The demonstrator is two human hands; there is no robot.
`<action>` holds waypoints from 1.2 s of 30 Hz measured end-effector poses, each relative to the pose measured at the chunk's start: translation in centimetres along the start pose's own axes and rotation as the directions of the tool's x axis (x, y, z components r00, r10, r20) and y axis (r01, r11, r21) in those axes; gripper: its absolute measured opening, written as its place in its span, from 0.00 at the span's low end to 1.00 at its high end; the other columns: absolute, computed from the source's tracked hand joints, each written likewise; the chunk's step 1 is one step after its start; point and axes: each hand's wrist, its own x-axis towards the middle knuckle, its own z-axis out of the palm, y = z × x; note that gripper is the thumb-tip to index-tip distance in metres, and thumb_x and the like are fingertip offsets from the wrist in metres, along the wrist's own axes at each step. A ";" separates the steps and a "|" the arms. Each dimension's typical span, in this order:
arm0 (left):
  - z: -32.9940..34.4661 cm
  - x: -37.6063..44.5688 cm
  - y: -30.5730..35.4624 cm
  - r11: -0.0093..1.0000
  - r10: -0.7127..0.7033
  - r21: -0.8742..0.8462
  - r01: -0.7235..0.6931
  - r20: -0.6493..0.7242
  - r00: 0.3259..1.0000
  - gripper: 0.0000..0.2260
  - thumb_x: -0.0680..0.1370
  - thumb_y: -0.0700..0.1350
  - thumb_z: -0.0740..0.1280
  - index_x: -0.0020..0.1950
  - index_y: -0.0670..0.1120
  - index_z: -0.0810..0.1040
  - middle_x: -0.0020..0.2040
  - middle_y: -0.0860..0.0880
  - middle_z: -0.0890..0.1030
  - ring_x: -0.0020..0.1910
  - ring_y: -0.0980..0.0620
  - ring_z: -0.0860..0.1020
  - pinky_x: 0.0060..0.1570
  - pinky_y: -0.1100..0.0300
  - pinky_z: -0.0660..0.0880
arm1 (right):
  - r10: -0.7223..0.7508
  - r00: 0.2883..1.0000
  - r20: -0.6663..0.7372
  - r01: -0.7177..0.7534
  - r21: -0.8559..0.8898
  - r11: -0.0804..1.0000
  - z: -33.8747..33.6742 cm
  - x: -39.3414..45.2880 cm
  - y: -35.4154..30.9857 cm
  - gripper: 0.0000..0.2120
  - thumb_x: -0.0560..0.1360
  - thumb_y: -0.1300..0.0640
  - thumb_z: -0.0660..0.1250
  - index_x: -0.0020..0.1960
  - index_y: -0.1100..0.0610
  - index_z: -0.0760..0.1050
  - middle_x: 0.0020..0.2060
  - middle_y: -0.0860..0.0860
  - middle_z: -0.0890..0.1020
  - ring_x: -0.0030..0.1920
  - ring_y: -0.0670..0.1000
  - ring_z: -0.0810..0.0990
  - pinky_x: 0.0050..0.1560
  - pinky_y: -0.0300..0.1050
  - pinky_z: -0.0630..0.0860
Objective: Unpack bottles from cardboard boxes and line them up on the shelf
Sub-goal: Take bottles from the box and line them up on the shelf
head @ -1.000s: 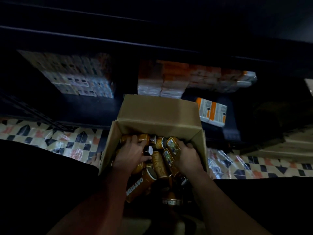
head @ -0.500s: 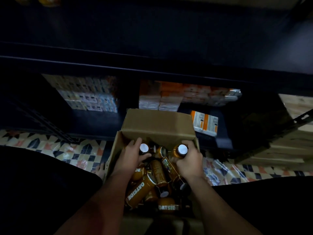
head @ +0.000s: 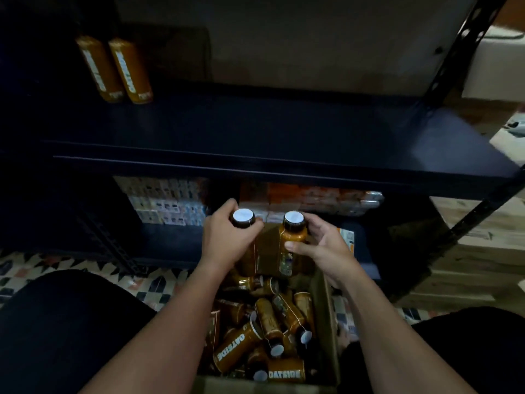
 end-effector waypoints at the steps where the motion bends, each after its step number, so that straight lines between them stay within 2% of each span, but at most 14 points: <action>1: -0.5 0.2 1.3 0.999 0.031 -0.038 -0.031 -0.004 1.000 0.16 0.72 0.49 0.76 0.38 0.46 0.69 0.30 0.55 0.74 0.31 0.56 0.73 0.33 0.54 0.71 | -0.037 0.999 0.014 0.037 0.008 0.999 -0.1 -0.2 -1.2 0.31 0.67 0.63 0.81 0.66 0.48 0.75 0.60 0.48 0.83 0.64 0.46 0.80 0.68 0.53 0.74; 4: -2.0 1.1 5.0 0.986 0.134 -0.096 -0.138 -0.050 0.990 0.18 0.73 0.52 0.76 0.37 0.48 0.68 0.31 0.55 0.74 0.33 0.55 0.74 0.35 0.54 0.73 | -0.138 0.987 0.088 0.134 0.043 0.990 -0.4 -1.0 -5.0 0.32 0.67 0.59 0.79 0.69 0.52 0.74 0.61 0.51 0.83 0.64 0.51 0.80 0.69 0.61 0.73; 7: -3.7 2.4 8.6 0.959 0.214 -0.171 -0.224 -0.076 0.974 0.21 0.71 0.58 0.76 0.39 0.47 0.68 0.36 0.44 0.81 0.39 0.44 0.83 0.39 0.41 0.80 | -0.250 0.960 0.128 0.246 0.043 0.968 -0.4 -1.5 -8.9 0.29 0.70 0.60 0.76 0.69 0.54 0.73 0.61 0.51 0.84 0.63 0.51 0.81 0.68 0.56 0.76; 9: -4.7 3.6 10.9 0.940 0.258 -0.200 -0.275 -0.106 0.960 0.24 0.70 0.59 0.76 0.40 0.43 0.69 0.37 0.40 0.81 0.39 0.40 0.84 0.39 0.39 0.79 | -0.327 0.936 0.129 0.324 0.050 0.945 -0.4 -1.6 -11.3 0.27 0.71 0.61 0.74 0.69 0.54 0.73 0.60 0.51 0.84 0.63 0.51 0.81 0.65 0.52 0.78; 11: -5.7 4.9 13.4 0.924 0.291 -0.214 -0.315 -0.140 0.947 0.25 0.69 0.60 0.78 0.40 0.43 0.69 0.37 0.39 0.82 0.40 0.40 0.84 0.41 0.38 0.79 | -0.411 0.905 0.113 0.406 0.062 0.912 -0.5 -1.2 -13.6 0.26 0.72 0.61 0.73 0.70 0.54 0.73 0.62 0.51 0.83 0.64 0.51 0.81 0.64 0.52 0.78; 14: -7.0 7.3 16.7 0.899 0.306 -0.261 -0.352 -0.199 0.931 0.23 0.68 0.60 0.79 0.37 0.48 0.69 0.39 0.40 0.82 0.41 0.42 0.85 0.43 0.38 0.81 | -0.510 0.855 0.090 0.503 0.091 0.859 -0.6 0.0 -16.7 0.25 0.74 0.62 0.71 0.71 0.55 0.72 0.63 0.52 0.82 0.65 0.50 0.80 0.63 0.47 0.78; 16: -7.2 8.7 17.9 0.889 0.324 -0.250 -0.385 -0.251 0.912 0.21 0.69 0.59 0.79 0.36 0.50 0.69 0.37 0.45 0.81 0.39 0.48 0.84 0.42 0.43 0.81 | -0.545 0.833 0.090 0.539 0.085 0.838 -0.7 1.0 -18.0 0.25 0.76 0.63 0.70 0.72 0.56 0.71 0.63 0.52 0.82 0.65 0.50 0.80 0.63 0.45 0.77; 18: -6.9 10.2 18.5 0.892 0.343 -0.204 -0.404 -0.278 0.897 0.21 0.69 0.58 0.79 0.37 0.49 0.70 0.34 0.51 0.78 0.36 0.54 0.80 0.39 0.50 0.78 | -0.560 0.824 0.087 0.557 0.061 0.828 -0.6 2.3 -18.6 0.26 0.78 0.63 0.69 0.75 0.56 0.69 0.64 0.52 0.81 0.66 0.49 0.79 0.64 0.47 0.77; 20: -6.4 11.8 18.3 0.903 0.318 -0.211 -0.375 -0.258 0.912 0.20 0.70 0.57 0.80 0.38 0.49 0.71 0.35 0.52 0.79 0.37 0.54 0.81 0.40 0.53 0.78 | -0.558 0.826 0.081 0.555 0.059 0.830 -0.5 3.7 -18.7 0.26 0.79 0.64 0.68 0.75 0.56 0.68 0.65 0.52 0.81 0.66 0.49 0.79 0.65 0.47 0.77; 24: -5.5 14.8 17.1 0.919 0.282 -0.221 -0.325 -0.206 0.937 0.19 0.70 0.55 0.80 0.38 0.48 0.73 0.36 0.49 0.81 0.38 0.52 0.82 0.43 0.50 0.80 | -0.542 0.840 0.026 0.536 0.120 0.836 0.1 6.6 -18.1 0.25 0.79 0.66 0.67 0.75 0.56 0.68 0.64 0.51 0.81 0.65 0.48 0.80 0.64 0.44 0.77; 27: -5.0 16.2 16.3 0.920 0.250 -0.252 -0.300 -0.210 0.945 0.22 0.69 0.55 0.81 0.40 0.42 0.73 0.39 0.44 0.82 0.41 0.47 0.83 0.45 0.45 0.81 | -0.536 0.844 -0.002 0.532 0.129 0.837 0.2 8.4 -17.8 0.27 0.79 0.63 0.67 0.76 0.53 0.67 0.64 0.45 0.81 0.65 0.43 0.79 0.60 0.37 0.77; 30: -4.6 17.1 15.9 0.912 0.275 -0.255 -0.321 -0.202 0.940 0.22 0.69 0.55 0.81 0.41 0.41 0.73 0.40 0.43 0.82 0.39 0.51 0.82 0.42 0.50 0.79 | -0.533 0.846 -0.016 0.531 0.128 0.838 0.3 9.8 -17.5 0.30 0.80 0.60 0.67 0.78 0.48 0.64 0.62 0.38 0.81 0.64 0.38 0.78 0.56 0.33 0.77; 33: -4.2 17.4 15.6 0.905 0.245 -0.307 -0.294 -0.190 0.951 0.26 0.69 0.59 0.79 0.47 0.40 0.75 0.43 0.44 0.82 0.41 0.52 0.82 0.44 0.55 0.79 | -0.540 0.841 -0.035 0.540 0.120 0.833 0.4 11.1 -17.2 0.31 0.79 0.58 0.67 0.79 0.44 0.62 0.63 0.35 0.80 0.64 0.37 0.77 0.55 0.32 0.77; 36: -4.2 17.2 15.0 0.908 0.178 -0.358 -0.218 -0.142 0.974 0.30 0.67 0.67 0.74 0.56 0.46 0.74 0.48 0.49 0.83 0.46 0.54 0.84 0.46 0.57 0.80 | -0.519 0.854 -0.044 0.521 0.116 0.846 0.1 11.6 -16.7 0.35 0.77 0.56 0.70 0.79 0.40 0.60 0.65 0.36 0.77 0.66 0.36 0.75 0.58 0.32 0.76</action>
